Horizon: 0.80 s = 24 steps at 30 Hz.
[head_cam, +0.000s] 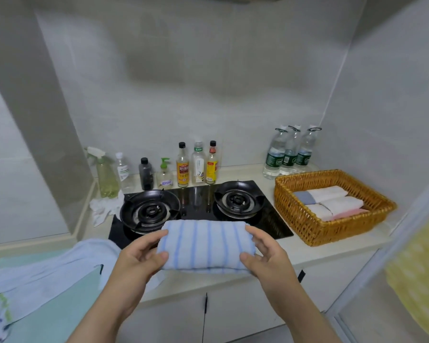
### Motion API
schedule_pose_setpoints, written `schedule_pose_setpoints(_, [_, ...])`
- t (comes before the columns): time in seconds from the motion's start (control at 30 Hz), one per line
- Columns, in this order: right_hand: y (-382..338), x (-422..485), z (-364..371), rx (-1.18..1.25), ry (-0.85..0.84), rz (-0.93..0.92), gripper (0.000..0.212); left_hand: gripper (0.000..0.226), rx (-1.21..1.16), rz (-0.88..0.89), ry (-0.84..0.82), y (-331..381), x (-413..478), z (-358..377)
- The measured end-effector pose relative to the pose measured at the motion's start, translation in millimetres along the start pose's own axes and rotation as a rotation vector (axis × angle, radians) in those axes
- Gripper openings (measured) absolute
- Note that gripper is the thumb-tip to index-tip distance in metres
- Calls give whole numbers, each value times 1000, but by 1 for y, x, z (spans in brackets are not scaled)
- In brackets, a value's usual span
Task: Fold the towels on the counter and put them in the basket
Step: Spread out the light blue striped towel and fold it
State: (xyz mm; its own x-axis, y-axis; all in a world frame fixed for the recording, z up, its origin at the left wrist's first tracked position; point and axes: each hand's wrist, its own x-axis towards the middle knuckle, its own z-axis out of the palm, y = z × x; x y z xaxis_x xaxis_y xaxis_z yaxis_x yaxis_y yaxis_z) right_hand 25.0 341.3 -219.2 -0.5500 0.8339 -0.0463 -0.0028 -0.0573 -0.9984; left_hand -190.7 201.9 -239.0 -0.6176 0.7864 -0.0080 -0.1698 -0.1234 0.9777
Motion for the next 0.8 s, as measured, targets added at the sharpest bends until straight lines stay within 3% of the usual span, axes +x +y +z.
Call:
schedule_pose_setpoints(0.43, [4,97,-88,-57,82,26,49,42,2,-35,-83,-25,102,89])
schedule_pose_setpoints(0.8, [2,225,-157,-112,94,103,45,60,-5,-79,-137,-67,230,154])
